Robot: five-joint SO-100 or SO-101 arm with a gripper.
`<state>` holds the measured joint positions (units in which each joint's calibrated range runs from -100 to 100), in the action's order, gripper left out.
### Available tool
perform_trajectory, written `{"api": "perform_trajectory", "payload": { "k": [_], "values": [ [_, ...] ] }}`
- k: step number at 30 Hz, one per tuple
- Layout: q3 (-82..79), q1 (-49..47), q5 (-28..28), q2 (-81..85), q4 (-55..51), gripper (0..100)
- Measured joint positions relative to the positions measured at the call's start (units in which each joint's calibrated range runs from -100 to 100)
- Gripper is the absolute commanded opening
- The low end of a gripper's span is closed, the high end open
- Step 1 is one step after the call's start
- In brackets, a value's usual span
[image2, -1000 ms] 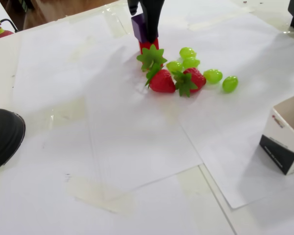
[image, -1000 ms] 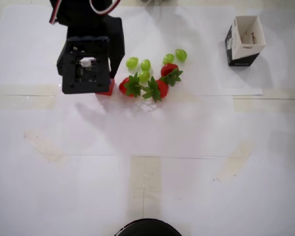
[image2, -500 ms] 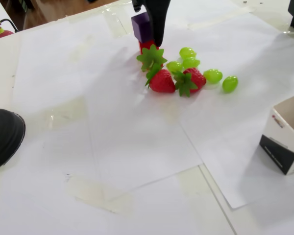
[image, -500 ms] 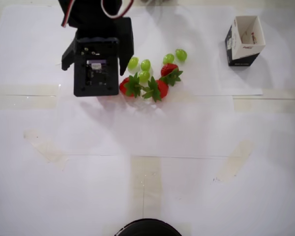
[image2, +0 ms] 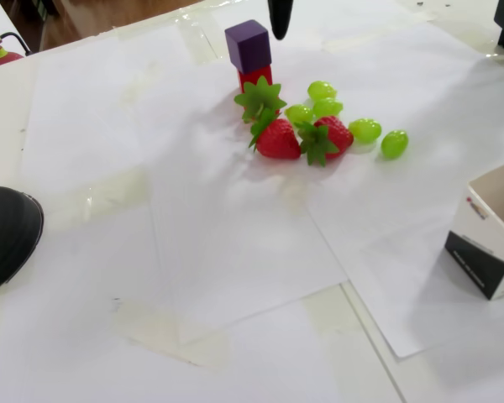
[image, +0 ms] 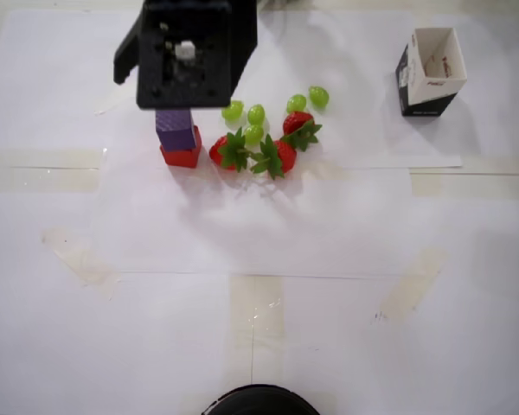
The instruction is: Put the purple cube on top of the red cube
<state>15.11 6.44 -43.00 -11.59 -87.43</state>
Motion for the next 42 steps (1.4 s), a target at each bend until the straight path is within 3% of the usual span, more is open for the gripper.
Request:
{"api": "perform_trajectory", "payload": {
  "k": [8, 16, 29, 36, 42],
  "values": [
    [-9.8, -5.2, -4.8, 24.9, -2.6, 31],
    [-27.6, -9.5, -7.7, 50.9, 1.4, 1],
    [-66.8, -7.0, -4.1, 87.5, 13.8, 0],
    [-78.2, -4.0, -0.9, 105.8, 14.5, 0],
    [-83.4, -4.0, 0.9, 108.9, 18.3, 0]
  ]
}}
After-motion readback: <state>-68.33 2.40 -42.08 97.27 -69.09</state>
